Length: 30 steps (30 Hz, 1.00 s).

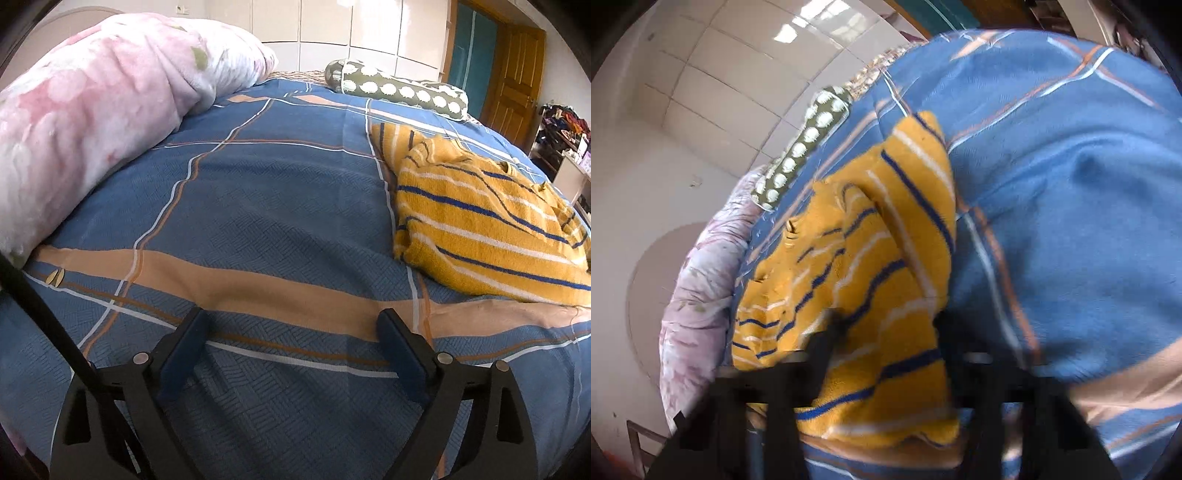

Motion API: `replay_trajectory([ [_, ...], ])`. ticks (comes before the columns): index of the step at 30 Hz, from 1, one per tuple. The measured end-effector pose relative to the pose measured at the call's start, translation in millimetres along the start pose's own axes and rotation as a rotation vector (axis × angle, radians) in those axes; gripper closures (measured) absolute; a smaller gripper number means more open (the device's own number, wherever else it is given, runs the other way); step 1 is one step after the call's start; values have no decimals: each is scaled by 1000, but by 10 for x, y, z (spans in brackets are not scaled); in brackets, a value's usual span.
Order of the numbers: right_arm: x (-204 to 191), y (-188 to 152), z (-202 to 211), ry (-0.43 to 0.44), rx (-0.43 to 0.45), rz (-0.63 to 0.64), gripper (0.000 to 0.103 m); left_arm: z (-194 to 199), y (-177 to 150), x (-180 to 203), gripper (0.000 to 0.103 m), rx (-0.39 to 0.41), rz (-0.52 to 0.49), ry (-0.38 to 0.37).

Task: Fold small clothes

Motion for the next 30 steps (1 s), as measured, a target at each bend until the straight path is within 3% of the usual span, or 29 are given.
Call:
replay_trajectory([
  [2, -54, 56, 60, -28, 21, -28, 88, 51, 10, -27, 13, -14, 15, 1],
  [4, -278, 132, 153, -96, 49, 26, 88, 230, 22, -95, 13, -2, 57, -6],
  [8, -1298, 204, 122, -253, 89, 335, 89, 718, -34, -196, 13, 58, 115, -96],
  [11, -2171, -41, -240, -261, 54, 517, 89, 1002, -145, -319, 13, 81, 140, -127],
  [14, -2790, -565, -856, -240, -61, 642, 89, 1167, -271, -466, 13, 81, 166, -160],
  [16, -2970, -962, -1317, -253, -162, 703, 89, 1239, -351, -560, 13, 74, 187, -180],
  [18, -2988, -1282, -1734, -327, -232, 778, 89, 1292, -403, -660, 13, 75, 211, -195],
  [23, -3168, -1494, -1946, -519, -151, 971, 85, 1382, -470, -832, 13, 96, 267, -229],
  [28, -3250, -1543, -1955, -572, -123, 1011, 84, 1359, -478, -828, 13, 97, 275, -230],
  [30, -3318, -1614, -1901, -548, -118, 1025, 78, 1344, -484, -803, 13, 93, 263, -221],
])
Point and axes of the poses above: each gripper's, at about its wrist camera, not at the fingertips, and z roughly against the way its jaws point, x to its right, y to its top, the point moved 8 cm from there along -z, roughly the way its jaws point, and after that the axes turned 3 degrees about z, right-handed, at the moved point
